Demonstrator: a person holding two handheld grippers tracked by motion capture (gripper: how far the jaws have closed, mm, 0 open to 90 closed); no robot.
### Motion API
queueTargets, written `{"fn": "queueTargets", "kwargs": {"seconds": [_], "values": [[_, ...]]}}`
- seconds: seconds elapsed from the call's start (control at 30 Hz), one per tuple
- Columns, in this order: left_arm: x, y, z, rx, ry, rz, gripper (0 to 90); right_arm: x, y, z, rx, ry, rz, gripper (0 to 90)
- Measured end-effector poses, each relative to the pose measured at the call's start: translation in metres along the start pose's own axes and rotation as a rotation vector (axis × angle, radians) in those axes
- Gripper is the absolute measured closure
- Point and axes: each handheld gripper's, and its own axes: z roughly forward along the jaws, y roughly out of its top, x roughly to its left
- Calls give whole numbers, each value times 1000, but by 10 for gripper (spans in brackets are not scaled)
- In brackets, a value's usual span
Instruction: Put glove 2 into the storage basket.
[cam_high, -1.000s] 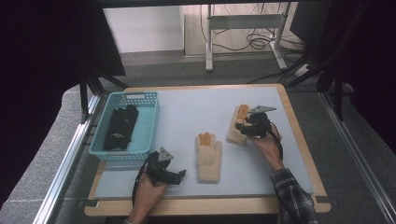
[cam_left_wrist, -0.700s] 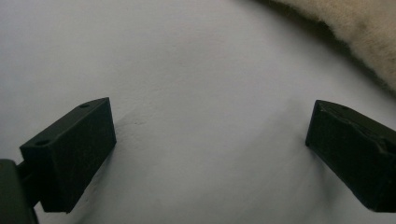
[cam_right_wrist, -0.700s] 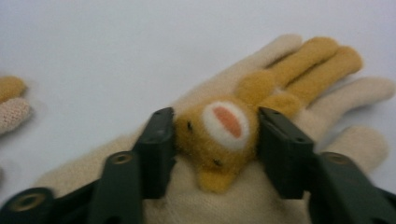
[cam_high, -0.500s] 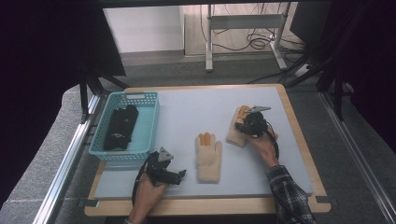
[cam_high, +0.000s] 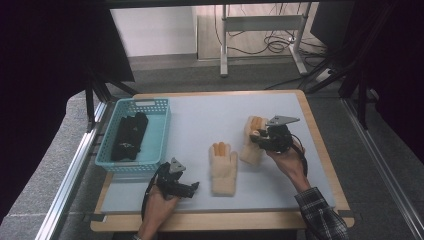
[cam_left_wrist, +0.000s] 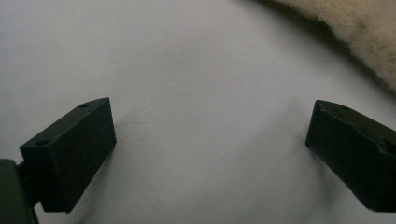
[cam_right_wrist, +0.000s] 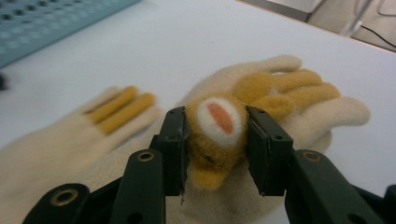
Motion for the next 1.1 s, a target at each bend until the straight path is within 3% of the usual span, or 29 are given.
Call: {"fn": "queueTargets", "kwargs": {"seconds": [0.3,0.33,0.37,0.53,0.57,0.77,0.9,1.1], "values": [[0,0,0,-4,1,-2,18,59,7,-29,-19,134,-112,601],[0,0,0,-4,1,-2,18,59,7,-29,-19,134,-112,601],[0,0,0,-4,0,-4,18,72,7,-28,-15,164,-130,600],[0,0,0,-4,0,-4,18,97,4,-13,10,221,-157,599],[0,0,0,-4,0,-4,18,97,4,-13,10,221,-157,599],[0,0,0,-3,2,-2,19,111,-5,25,73,222,-181,595],[0,0,0,-1,1,1,19,111,-17,46,120,227,-147,534],[0,0,0,-5,1,-2,19,105,-14,30,59,213,-134,439]]}}
